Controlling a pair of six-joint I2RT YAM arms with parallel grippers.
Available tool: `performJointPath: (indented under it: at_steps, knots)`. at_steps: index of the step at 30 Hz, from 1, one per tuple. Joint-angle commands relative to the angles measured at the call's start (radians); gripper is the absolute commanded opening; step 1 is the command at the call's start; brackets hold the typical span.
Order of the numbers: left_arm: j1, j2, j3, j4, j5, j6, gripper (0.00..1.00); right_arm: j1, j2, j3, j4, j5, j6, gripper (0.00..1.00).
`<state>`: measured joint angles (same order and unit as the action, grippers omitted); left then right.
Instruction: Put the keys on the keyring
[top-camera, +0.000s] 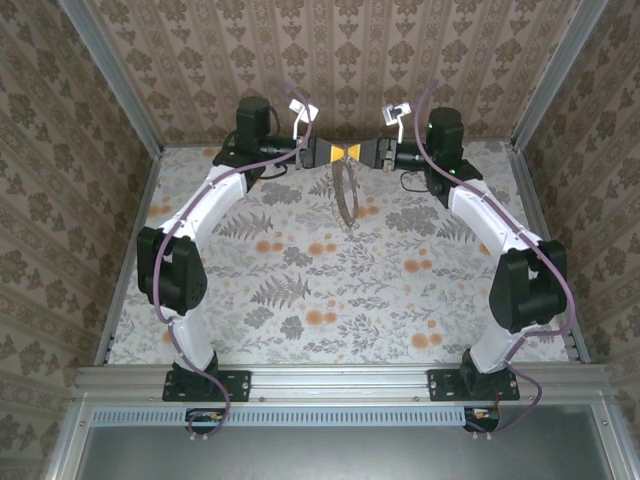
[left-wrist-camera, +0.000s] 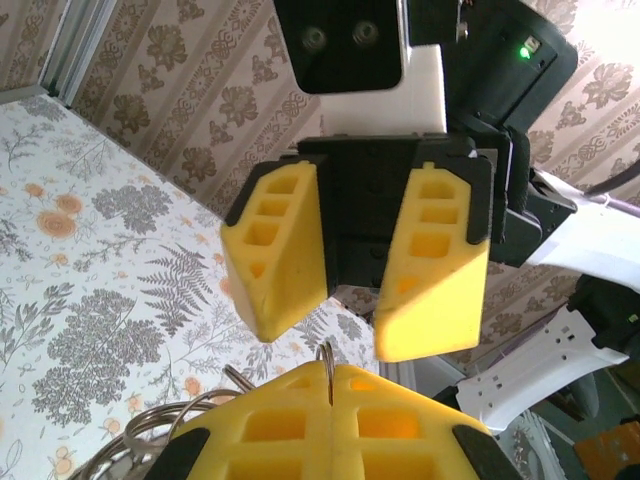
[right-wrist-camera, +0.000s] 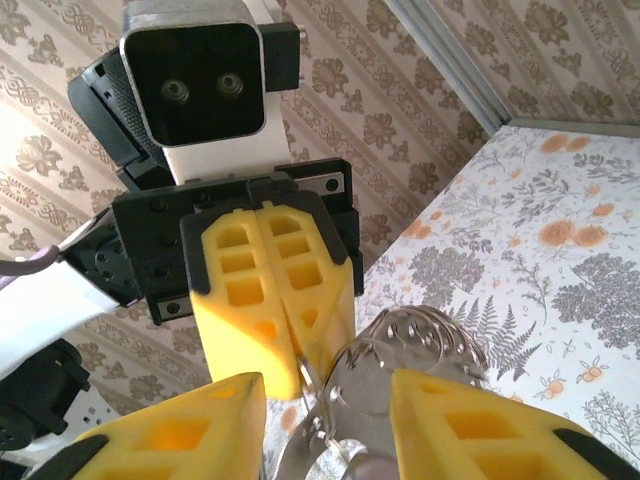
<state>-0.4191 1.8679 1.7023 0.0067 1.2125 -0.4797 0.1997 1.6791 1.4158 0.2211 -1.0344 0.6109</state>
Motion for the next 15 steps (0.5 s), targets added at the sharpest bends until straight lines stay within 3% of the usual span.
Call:
performJointPath:
  at_steps: [1,10,15]
  knots:
    - [-0.006,-0.011,0.004,0.102,0.004,-0.055,0.00,-0.019,-0.099,-0.057,0.081,0.042,0.021,0.41]
    - [-0.014,-0.040,-0.011,0.196,0.009,-0.119,0.00,-0.028,-0.224,-0.314,0.189,0.213,0.002,0.45]
    - [-0.025,-0.058,-0.016,0.217,-0.002,-0.137,0.00,-0.014,-0.243,-0.389,0.251,0.243,0.006,0.49]
